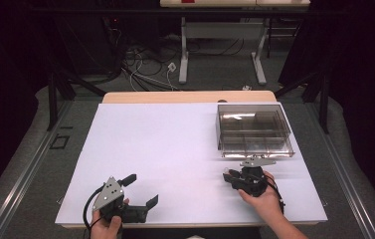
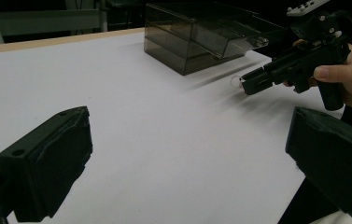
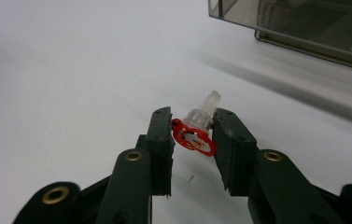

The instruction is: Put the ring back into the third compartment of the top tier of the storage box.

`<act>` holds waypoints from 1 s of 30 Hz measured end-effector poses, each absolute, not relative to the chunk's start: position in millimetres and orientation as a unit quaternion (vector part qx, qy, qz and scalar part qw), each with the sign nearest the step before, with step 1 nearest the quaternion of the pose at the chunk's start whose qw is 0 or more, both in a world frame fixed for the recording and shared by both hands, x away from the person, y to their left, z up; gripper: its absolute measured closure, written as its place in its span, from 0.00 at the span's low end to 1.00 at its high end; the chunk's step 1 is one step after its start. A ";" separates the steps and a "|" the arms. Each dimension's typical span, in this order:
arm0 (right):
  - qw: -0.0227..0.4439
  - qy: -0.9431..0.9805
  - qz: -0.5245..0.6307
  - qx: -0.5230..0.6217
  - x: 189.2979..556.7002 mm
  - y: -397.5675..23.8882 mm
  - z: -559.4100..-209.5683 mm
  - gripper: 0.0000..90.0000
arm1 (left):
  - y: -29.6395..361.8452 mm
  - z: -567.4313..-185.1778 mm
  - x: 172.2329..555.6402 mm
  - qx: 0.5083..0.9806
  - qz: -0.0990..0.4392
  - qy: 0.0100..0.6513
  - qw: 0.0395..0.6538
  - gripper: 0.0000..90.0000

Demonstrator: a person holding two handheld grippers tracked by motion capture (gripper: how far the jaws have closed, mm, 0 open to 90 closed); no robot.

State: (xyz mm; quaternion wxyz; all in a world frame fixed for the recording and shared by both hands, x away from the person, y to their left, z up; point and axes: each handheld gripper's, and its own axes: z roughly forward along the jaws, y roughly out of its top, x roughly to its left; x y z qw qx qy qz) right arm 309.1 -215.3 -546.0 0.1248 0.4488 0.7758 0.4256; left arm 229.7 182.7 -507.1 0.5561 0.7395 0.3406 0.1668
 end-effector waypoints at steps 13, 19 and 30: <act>0.110 0.775 0.433 0.448 305.3 -216.3 -538.4 0.76 | 182.9 -507.2 229.8 0.738 0.166 0.342 0.557 0.01; 0.110 0.775 0.436 0.444 303.7 -216.7 -534.1 0.76 | 182.9 -507.3 229.9 0.737 0.166 0.343 0.558 0.01; 0.104 0.777 0.442 0.436 300.6 -218.0 -525.0 0.76 | 182.9 -507.2 229.8 0.737 0.166 0.343 0.558 0.01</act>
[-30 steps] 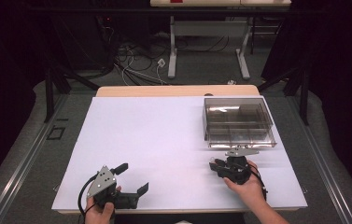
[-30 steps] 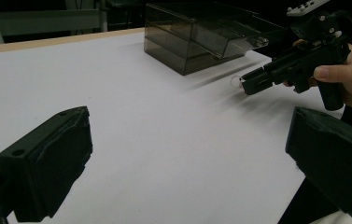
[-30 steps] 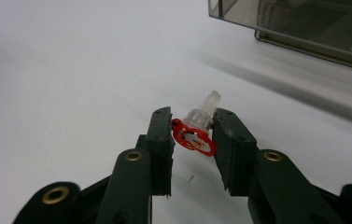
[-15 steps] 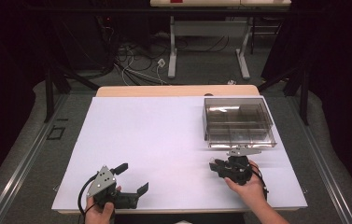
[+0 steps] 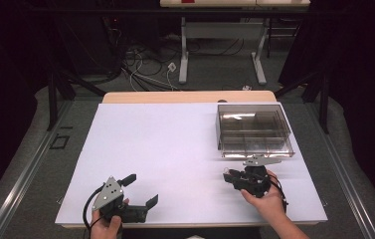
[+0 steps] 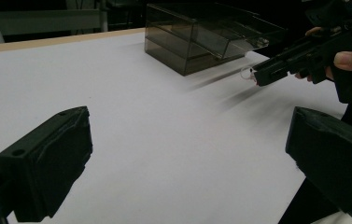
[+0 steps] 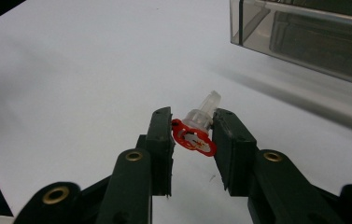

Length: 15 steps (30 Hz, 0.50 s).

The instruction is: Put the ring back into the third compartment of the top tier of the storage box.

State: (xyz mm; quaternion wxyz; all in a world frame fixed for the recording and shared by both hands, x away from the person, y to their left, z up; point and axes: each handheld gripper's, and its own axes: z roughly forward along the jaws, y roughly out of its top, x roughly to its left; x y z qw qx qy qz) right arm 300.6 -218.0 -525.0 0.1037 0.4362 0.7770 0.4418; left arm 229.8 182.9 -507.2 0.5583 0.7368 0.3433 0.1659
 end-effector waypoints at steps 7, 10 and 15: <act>0.099 0.778 0.441 0.437 298.6 -220.5 -517.8 0.77 | 182.9 -507.2 229.9 0.737 0.166 0.343 0.558 0.01; 0.102 0.772 0.449 0.437 298.6 -220.9 -516.5 0.77 | 182.9 -507.3 229.9 0.737 0.166 0.343 0.558 0.01; 0.097 0.772 0.448 0.440 298.8 -222.2 -514.1 0.77 | 183.2 -507.2 229.9 0.738 0.166 0.343 0.558 0.01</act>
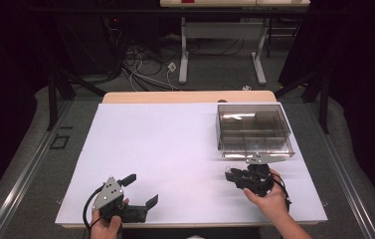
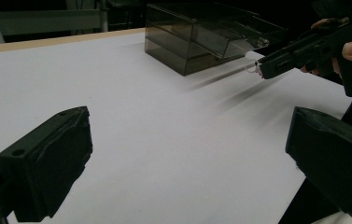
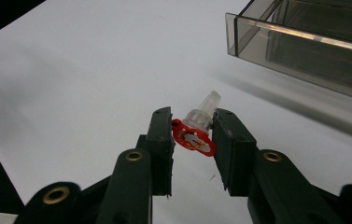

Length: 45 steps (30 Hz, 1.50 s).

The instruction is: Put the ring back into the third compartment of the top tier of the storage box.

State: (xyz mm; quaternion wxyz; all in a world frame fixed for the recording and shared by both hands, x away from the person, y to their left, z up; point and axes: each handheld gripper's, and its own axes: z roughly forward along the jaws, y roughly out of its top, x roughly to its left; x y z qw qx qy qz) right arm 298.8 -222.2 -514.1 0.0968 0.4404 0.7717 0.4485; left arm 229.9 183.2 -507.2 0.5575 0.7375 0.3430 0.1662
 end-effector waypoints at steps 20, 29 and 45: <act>0.085 0.781 0.435 0.441 313.1 -217.4 -479.1 0.77 | 185.0 -506.8 229.5 0.736 0.170 0.346 0.557 0.01; 0.083 0.786 0.426 0.440 329.1 -209.3 -465.7 0.77 | 184.6 -507.2 230.1 0.735 0.170 0.346 0.557 0.01; 0.085 0.787 0.425 0.439 348.4 -199.1 -449.2 0.77 | 184.1 -508.2 230.8 0.736 0.167 0.348 0.556 0.01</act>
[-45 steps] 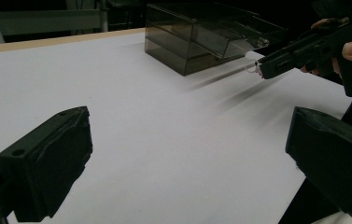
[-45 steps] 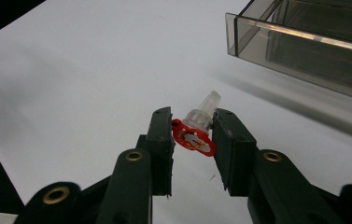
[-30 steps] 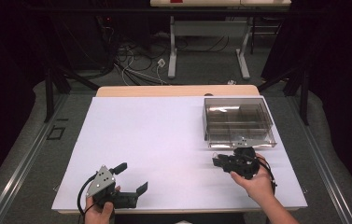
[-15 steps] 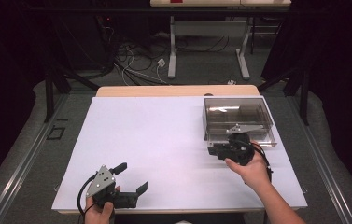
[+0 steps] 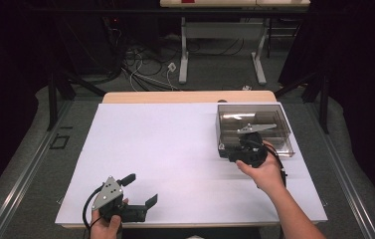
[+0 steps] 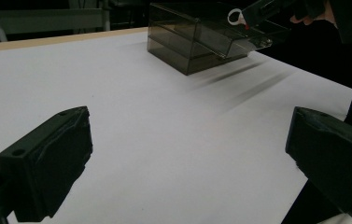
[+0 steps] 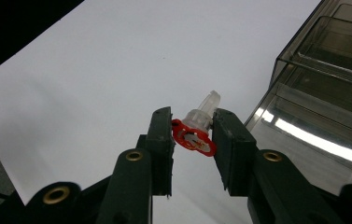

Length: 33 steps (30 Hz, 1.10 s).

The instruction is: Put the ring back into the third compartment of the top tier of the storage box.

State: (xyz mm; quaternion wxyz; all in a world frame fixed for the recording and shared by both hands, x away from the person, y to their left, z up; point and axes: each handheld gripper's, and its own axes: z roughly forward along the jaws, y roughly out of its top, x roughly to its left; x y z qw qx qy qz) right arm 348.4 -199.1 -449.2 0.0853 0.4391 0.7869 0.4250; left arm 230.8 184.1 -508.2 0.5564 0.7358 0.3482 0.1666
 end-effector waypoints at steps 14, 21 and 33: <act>0.101 0.774 0.427 0.457 360.4 -212.8 -447.0 0.77 | 184.9 -508.9 231.7 0.736 0.168 0.350 0.555 0.01; 0.111 0.761 0.423 0.479 362.1 -230.0 -446.4 0.77 | 185.7 -509.1 231.6 0.733 0.166 0.356 0.556 0.01; 0.123 0.746 0.426 0.497 363.2 -253.6 -443.6 0.77 | 186.5 -509.5 232.3 0.730 0.167 0.359 0.557 0.01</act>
